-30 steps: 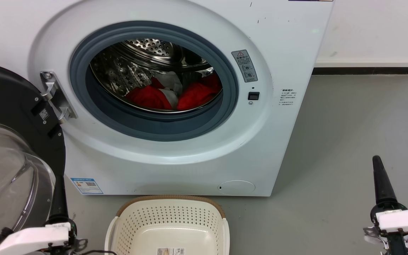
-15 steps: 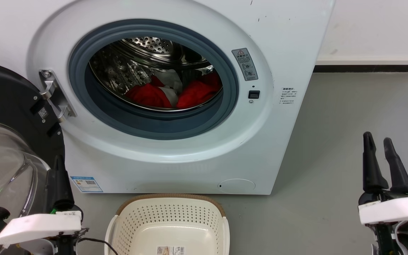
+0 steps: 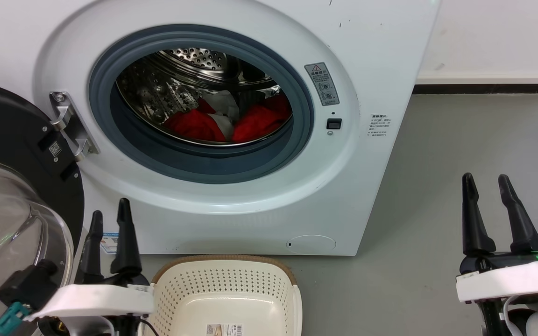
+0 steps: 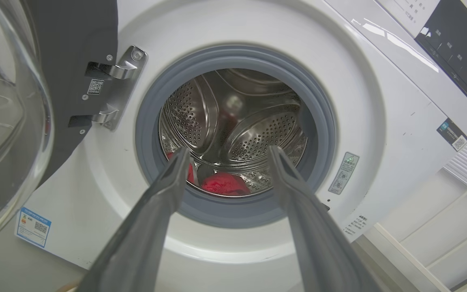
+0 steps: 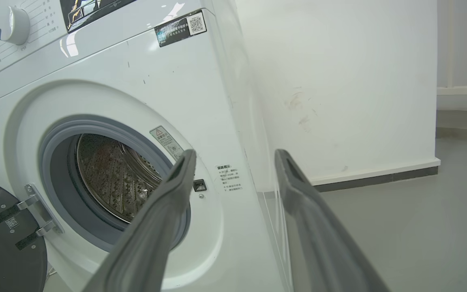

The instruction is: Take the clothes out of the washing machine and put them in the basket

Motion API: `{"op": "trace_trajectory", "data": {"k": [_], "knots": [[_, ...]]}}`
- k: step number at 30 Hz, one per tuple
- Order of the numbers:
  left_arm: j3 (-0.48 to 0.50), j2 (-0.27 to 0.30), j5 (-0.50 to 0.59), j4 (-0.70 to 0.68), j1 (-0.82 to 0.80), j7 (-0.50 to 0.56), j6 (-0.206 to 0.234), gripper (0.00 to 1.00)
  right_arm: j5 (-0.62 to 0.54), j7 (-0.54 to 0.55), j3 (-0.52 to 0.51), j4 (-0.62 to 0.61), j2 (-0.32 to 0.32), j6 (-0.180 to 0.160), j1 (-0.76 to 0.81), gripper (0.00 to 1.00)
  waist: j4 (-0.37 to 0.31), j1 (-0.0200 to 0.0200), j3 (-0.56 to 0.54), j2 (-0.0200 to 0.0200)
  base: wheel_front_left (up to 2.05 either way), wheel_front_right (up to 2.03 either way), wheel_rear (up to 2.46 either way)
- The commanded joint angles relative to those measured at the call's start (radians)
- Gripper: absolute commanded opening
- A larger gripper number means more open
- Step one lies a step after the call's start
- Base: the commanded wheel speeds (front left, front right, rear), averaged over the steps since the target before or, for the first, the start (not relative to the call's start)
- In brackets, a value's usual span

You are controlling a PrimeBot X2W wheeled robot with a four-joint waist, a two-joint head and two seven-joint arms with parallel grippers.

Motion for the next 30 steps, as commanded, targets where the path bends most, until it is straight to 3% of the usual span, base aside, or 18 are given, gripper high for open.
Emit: {"op": "trace_trajectory", "data": {"k": [1,16,30], "knots": [[-0.011,0.003,0.038,-0.02,-0.001,-0.011,0.006,1.0,-0.031,-0.009,0.004,-0.019,-0.005,0.0,0.0,1.0,-0.001,-0.0001,0.0,0.0,0.0,0.0,0.0],[-0.104,0.007,0.312,-0.008,0.027,-0.049,0.074,1.0,-0.178,-0.048,0.045,0.027,-0.005,0.0,0.041,1.0,-0.005,-0.0001,0.003,0.0,0.0,0.0,0.0],[-0.173,0.042,0.436,0.067,0.049,-0.081,0.131,1.0,-0.284,-0.079,0.045,0.088,-0.005,0.0,0.074,1.0,-0.009,-0.0001,-0.001,0.0,0.0,0.0,0.0]]}}
